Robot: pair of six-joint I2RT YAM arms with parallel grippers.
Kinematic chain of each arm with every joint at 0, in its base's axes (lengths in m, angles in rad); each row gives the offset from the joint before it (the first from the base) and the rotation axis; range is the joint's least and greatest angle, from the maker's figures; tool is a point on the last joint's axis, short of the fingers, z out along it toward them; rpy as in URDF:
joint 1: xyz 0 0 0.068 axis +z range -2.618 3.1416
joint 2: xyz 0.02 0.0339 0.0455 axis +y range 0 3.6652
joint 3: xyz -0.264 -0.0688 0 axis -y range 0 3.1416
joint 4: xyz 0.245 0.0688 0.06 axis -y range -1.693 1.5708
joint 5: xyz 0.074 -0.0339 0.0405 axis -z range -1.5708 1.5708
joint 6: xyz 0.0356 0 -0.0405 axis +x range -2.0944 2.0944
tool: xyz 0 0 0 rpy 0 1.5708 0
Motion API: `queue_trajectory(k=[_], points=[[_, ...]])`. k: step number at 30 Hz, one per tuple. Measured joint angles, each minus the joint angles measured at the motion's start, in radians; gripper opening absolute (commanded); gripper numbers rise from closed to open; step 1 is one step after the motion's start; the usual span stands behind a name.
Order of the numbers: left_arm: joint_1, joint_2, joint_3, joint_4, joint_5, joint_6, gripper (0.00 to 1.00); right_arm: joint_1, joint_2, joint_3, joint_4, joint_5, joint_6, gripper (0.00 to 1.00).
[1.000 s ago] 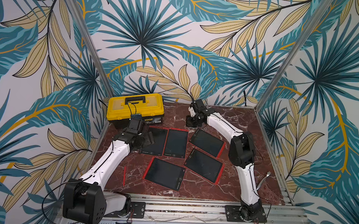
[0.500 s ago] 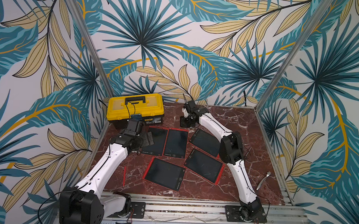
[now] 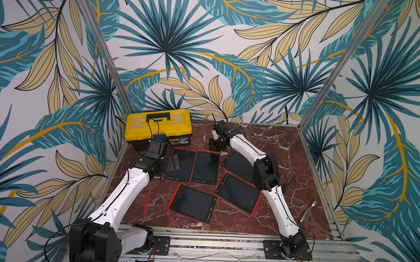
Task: Place the stylus back onto the writing tablet
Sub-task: Place the stylus on the writing tablet.
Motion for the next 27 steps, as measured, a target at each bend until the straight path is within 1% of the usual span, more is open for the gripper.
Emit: queue_trajectory(k=[27], points=[[0.0, 0.011, 0.0, 0.0, 0.015, 0.005, 1.0, 0.025, 0.021, 0.014, -0.021, 0.011, 0.013, 0.0]])
